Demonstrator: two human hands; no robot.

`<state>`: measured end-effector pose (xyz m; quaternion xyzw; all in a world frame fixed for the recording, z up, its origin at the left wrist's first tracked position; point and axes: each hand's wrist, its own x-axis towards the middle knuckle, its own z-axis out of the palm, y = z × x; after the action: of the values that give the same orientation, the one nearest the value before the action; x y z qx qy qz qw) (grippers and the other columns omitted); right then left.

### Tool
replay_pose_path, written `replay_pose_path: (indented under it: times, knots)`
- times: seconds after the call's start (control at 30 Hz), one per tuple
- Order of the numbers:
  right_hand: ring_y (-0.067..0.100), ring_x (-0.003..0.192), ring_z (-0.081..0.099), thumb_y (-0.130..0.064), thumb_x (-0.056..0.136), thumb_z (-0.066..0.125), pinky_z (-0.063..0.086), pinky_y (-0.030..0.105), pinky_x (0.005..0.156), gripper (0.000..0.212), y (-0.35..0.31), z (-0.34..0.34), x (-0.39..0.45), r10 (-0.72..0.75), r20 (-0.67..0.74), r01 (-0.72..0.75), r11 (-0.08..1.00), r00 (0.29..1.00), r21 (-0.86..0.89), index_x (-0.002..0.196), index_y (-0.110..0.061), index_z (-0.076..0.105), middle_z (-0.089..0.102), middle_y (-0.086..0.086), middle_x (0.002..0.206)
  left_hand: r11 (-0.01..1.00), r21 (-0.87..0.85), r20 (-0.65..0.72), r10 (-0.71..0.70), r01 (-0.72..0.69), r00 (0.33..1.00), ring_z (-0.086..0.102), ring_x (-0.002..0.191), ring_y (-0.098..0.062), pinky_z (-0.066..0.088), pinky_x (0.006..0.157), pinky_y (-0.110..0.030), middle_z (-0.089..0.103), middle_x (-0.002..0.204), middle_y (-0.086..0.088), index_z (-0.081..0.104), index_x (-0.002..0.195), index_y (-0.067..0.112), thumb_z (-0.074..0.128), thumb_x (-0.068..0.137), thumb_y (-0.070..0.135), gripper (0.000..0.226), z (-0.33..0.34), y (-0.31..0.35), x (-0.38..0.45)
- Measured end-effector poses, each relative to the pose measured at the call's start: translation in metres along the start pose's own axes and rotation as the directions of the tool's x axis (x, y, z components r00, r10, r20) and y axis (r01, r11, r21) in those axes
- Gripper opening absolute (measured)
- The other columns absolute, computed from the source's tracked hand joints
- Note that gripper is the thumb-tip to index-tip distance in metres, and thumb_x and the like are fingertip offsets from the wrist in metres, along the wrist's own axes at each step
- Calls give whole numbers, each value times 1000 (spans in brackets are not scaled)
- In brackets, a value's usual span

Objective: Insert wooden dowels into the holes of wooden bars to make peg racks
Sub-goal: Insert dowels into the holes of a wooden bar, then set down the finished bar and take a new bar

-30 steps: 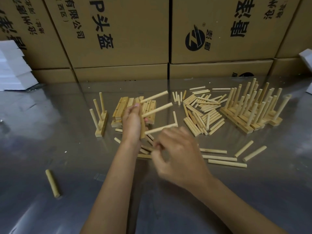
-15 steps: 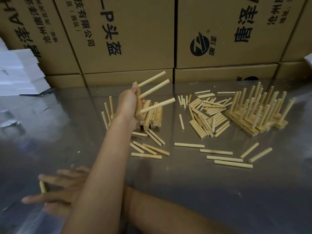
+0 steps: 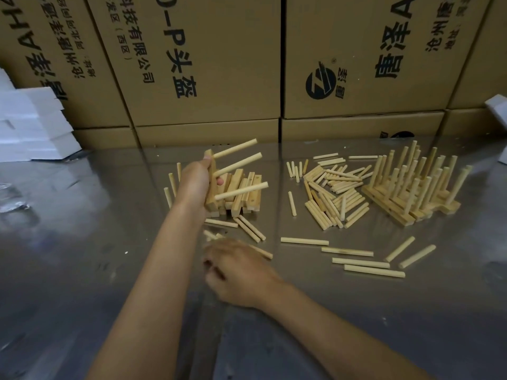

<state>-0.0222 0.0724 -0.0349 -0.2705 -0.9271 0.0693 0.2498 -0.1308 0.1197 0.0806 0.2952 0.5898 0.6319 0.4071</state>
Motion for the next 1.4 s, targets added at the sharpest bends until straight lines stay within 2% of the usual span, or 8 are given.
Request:
replay_pose_path:
  times: [0.3,0.5,0.67,0.9,1.03,1.17,1.3,1.4]
  knots:
    - [14,118,45,-20,89,47,32,28,95,22,59,-33,-38,285,-170,-304,947,943,-101,102,-19,64,62,-8,114,993,-116,-67,26,-34,997,55,42,-8,47,40,-20,55,77,-1,67,101,21,59,95,51,32,-34,-10,-6]
    - [13,114,45,-20,89,50,34,31,93,14,60,-34,-37,366,-217,-385,921,905,-53,97,-21,62,60,-9,109,972,-153,-304,127,-180,944,56,53,-5,49,46,-18,56,81,0,62,95,20,51,102,32,18,-69,-2,-5]
    - [13,115,45,-19,88,51,35,33,97,16,62,-34,-38,415,-221,-424,906,883,8,97,-20,64,62,-8,109,986,-107,-459,62,-125,886,52,64,-9,47,53,-23,56,82,2,63,116,12,50,101,26,24,-103,-15,16]
    - [12,115,44,-19,88,51,34,32,96,15,63,-33,-38,435,-211,-442,897,875,13,95,-21,65,62,-9,108,966,208,-367,-70,155,928,54,77,-30,47,66,-39,55,94,-18,56,117,3,45,103,21,25,-129,-63,66]
    - [11,116,44,-17,88,52,32,30,96,17,64,-33,-38,441,-213,-444,895,872,35,97,-20,67,62,-9,110,894,414,-372,-3,169,928,45,54,-26,37,50,-31,52,66,-14,55,73,2,59,98,22,32,-139,-59,89]
    - [11,118,43,-19,90,52,32,29,98,19,64,-32,-37,438,-198,-441,897,877,32,100,-21,67,60,-10,114,853,493,-346,11,172,938,45,25,-11,37,29,-18,53,39,-7,55,62,0,65,95,16,38,-145,-57,99]
    - [10,120,42,-20,90,52,29,28,100,18,66,-32,-37,431,-188,-432,901,882,40,101,-21,67,58,-11,118,856,503,-280,29,121,960,45,23,-5,39,30,-13,54,35,-1,67,86,-7,66,96,13,23,-144,-57,99]
    - [10,121,42,-20,91,53,29,29,101,18,67,-32,-37,430,-188,-431,902,883,39,102,-22,67,58,-11,120,835,544,-264,74,86,962,55,37,-13,43,31,-16,62,63,-13,70,110,-5,67,95,14,25,-144,-58,98]
